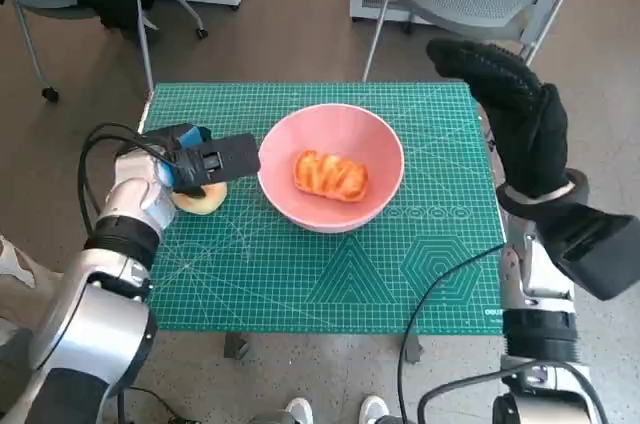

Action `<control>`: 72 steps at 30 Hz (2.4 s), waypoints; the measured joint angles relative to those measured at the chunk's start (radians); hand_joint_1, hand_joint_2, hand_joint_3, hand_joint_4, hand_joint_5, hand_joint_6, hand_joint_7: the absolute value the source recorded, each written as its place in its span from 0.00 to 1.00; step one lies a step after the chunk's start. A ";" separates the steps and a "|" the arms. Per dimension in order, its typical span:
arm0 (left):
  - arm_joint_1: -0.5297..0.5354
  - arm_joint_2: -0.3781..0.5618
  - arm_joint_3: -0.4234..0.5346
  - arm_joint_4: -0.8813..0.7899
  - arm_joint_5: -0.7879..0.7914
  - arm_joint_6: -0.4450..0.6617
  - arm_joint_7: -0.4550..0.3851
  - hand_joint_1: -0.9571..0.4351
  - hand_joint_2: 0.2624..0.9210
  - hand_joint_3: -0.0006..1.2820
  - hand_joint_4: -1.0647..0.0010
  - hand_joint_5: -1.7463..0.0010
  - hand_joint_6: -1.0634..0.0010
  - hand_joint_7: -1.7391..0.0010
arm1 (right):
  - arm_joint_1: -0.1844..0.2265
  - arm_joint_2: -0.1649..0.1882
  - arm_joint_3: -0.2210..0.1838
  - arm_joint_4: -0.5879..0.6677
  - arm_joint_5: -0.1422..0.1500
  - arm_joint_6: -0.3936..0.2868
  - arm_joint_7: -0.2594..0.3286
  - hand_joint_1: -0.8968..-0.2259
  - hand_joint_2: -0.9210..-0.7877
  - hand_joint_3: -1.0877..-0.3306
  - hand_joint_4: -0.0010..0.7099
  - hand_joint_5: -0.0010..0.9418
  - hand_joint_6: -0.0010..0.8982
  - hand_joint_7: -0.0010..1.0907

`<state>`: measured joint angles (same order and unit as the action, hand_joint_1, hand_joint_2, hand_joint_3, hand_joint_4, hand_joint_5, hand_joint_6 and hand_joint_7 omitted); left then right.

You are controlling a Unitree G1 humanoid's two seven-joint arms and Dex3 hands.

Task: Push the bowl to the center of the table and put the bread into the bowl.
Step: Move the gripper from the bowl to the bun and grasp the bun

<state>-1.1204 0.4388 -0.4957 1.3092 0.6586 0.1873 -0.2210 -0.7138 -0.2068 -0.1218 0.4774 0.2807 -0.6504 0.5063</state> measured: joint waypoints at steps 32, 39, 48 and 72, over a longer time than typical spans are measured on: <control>-0.032 0.138 0.083 -0.399 -0.009 0.066 -0.097 0.69 0.98 0.02 0.27 0.38 0.36 0.36 | -0.026 0.032 0.004 0.040 0.008 -0.015 0.004 0.28 0.00 0.35 0.21 0.00 0.00 0.46; 0.044 0.183 0.131 -0.652 -0.010 0.105 -0.129 0.69 0.97 0.02 0.27 0.34 0.33 0.43 | -0.032 0.033 0.004 0.053 0.008 -0.027 0.003 0.28 0.00 0.35 0.21 0.00 0.00 0.46; 0.115 0.194 0.176 -0.882 -0.006 0.136 -0.141 0.69 0.95 0.04 0.31 0.27 0.22 0.55 | -0.046 0.035 0.004 0.074 0.008 -0.036 0.003 0.29 0.00 0.35 0.21 0.00 0.00 0.46; 0.108 0.093 0.201 -1.295 -0.037 0.080 -0.220 0.69 0.98 0.02 0.31 0.36 0.31 0.40 | -0.050 0.030 -0.002 0.072 0.011 -0.042 0.005 0.30 0.00 0.36 0.21 0.00 0.00 0.46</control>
<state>-1.0122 0.5319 -0.2948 0.0147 0.6215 0.2674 -0.4407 -0.7638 -0.1764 -0.1234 0.5495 0.2916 -0.6927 0.5110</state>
